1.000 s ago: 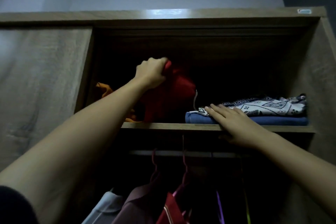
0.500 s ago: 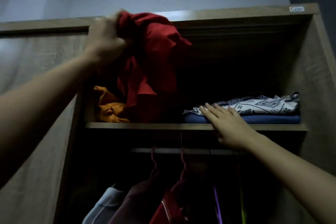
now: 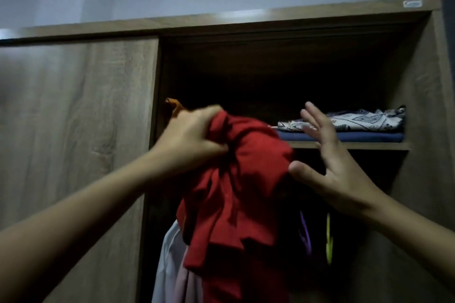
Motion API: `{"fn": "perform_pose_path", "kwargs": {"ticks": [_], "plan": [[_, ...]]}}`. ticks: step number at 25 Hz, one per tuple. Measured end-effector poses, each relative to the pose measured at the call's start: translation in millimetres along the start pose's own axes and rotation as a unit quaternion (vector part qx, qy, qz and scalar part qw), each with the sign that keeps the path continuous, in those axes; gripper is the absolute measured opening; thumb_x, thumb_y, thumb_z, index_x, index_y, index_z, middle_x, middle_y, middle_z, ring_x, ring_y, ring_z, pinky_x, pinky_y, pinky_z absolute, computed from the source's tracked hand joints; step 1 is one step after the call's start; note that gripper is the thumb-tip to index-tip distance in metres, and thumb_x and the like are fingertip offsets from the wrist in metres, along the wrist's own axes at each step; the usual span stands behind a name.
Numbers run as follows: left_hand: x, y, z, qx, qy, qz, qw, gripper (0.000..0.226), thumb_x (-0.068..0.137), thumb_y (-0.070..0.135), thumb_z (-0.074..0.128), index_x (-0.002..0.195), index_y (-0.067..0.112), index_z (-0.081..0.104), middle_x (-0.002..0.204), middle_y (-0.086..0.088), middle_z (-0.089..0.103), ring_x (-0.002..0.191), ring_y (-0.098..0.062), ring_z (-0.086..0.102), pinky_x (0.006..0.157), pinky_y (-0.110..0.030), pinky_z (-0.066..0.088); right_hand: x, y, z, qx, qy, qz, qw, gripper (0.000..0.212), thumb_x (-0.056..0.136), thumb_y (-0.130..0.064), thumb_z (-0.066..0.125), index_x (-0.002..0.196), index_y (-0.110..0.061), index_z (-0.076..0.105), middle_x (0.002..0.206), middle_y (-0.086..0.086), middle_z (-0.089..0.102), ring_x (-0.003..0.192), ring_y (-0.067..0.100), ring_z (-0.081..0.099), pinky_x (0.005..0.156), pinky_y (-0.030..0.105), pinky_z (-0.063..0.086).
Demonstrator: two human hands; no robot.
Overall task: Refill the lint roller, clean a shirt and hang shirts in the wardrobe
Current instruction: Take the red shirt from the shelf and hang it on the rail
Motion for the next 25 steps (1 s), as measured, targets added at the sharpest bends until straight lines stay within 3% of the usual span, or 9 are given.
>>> {"fn": "perform_pose_path", "kwargs": {"ticks": [4, 7, 9, 12, 15, 17, 19, 22, 25], "plan": [[-75, -12, 45, -0.102, -0.116, -0.066, 0.986, 0.034, 0.055, 0.043, 0.067, 0.082, 0.029, 0.051, 0.072, 0.009, 0.062, 0.069, -0.006, 0.060, 0.063, -0.027, 0.046, -45, -17, 54, -0.078, -0.126, 0.054, 0.988, 0.096, 0.054, -0.076, 0.059, 0.136, -0.048, 0.018, 0.139, -0.017, 0.036, 0.129, -0.005, 0.035, 0.105, 0.019, 0.031], [-132, -27, 63, -0.218, -0.175, -0.150, 0.948, 0.042, 0.060, 0.028, 0.083, 0.081, 0.024, 0.047, 0.069, 0.011, 0.058, 0.057, 0.004, 0.050, 0.055, -0.014, 0.043, -90, -21, 95, -0.079, -0.217, 0.108, 0.967, 0.065, 0.062, -0.066, 0.056, 0.116, -0.032, 0.049, 0.107, -0.012, 0.063, 0.096, 0.001, 0.061, 0.087, 0.027, 0.050], [-167, -34, 74, -0.316, -0.262, -0.159, 0.898, 0.042, 0.064, 0.032, 0.084, 0.089, 0.017, 0.054, 0.078, 0.004, 0.058, 0.070, 0.001, 0.053, 0.067, -0.022, 0.048, -119, -29, 111, -0.101, -0.231, 0.114, 0.961, 0.051, 0.067, -0.061, 0.051, 0.102, -0.024, 0.057, 0.093, -0.010, 0.065, 0.085, 0.006, 0.062, 0.080, 0.035, 0.051], [-203, -44, 75, -0.401, -0.371, -0.149, 0.825, 0.027, 0.080, 0.028, 0.073, 0.094, 0.009, 0.062, 0.086, -0.002, 0.061, 0.083, -0.010, 0.058, 0.080, -0.034, 0.049, -149, -43, 119, -0.125, -0.232, 0.115, 0.958, 0.050, 0.071, -0.060, 0.045, 0.105, -0.025, 0.056, 0.100, -0.013, 0.060, 0.094, 0.007, 0.058, 0.086, 0.036, 0.048], [-203, -61, 59, -0.383, -0.293, -0.150, 0.863, 0.010, 0.089, 0.018, 0.061, 0.098, 0.020, 0.064, 0.092, -0.002, 0.065, 0.085, -0.008, 0.060, 0.076, -0.025, 0.049, -152, -56, 111, -0.132, -0.211, 0.106, 0.963, 0.049, 0.074, -0.055, 0.048, 0.107, -0.020, 0.057, 0.100, -0.009, 0.059, 0.094, 0.008, 0.058, 0.086, 0.027, 0.045], [-205, -76, 48, -0.394, -0.233, -0.202, 0.866, 0.020, 0.091, 0.033, 0.057, 0.111, 0.029, 0.056, 0.107, -0.007, 0.063, 0.094, -0.013, 0.061, 0.076, -0.030, 0.050, -140, -64, 101, -0.138, -0.182, 0.097, 0.969, 0.036, 0.080, -0.041, 0.059, 0.105, -0.015, 0.058, 0.096, -0.005, 0.060, 0.089, 0.010, 0.057, 0.078, 0.020, 0.041], [-219, -80, 45, -0.405, -0.233, -0.217, 0.857, 0.050, 0.081, 0.057, 0.058, 0.125, 0.037, 0.045, 0.133, -0.002, 0.051, 0.119, -0.014, 0.054, 0.092, -0.035, 0.048, -126, -71, 92, -0.155, -0.147, 0.092, 0.972, 0.025, 0.084, -0.025, 0.064, 0.103, -0.011, 0.057, 0.093, 0.000, 0.061, 0.087, 0.013, 0.057, 0.073, 0.021, 0.039], [-245, -49, 36, -0.352, -0.170, -0.065, 0.918, 0.087, 0.063, 0.064, 0.069, 0.136, 0.049, 0.024, 0.154, 0.006, 0.022, 0.142, -0.007, 0.022, 0.113, -0.029, 0.027, -113, -76, 84, -0.142, -0.115, 0.128, 0.975, 0.025, 0.083, -0.026, 0.063, 0.104, -0.014, 0.058, 0.094, 0.003, 0.064, 0.086, 0.015, 0.059, 0.077, 0.030, 0.044], [-254, -29, 31, -0.317, -0.089, -0.020, 0.944, 0.070, 0.066, 0.051, 0.073, 0.128, 0.044, 0.041, 0.134, 0.015, 0.049, 0.125, -0.007, 0.048, 0.103, -0.017, 0.037, -111, -85, 85, -0.128, -0.131, 0.133, 0.974, 0.022, 0.084, -0.027, 0.063, 0.102, -0.016, 0.057, 0.092, -0.001, 0.063, 0.082, 0.012, 0.058, 0.076, 0.028, 0.044]]}}
Point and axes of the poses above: each hand's wrist, its own x-axis towards the middle knuckle, its own z-axis out of the palm, y = z × x, the point moved 6 cm from there along x, towards the middle knuckle
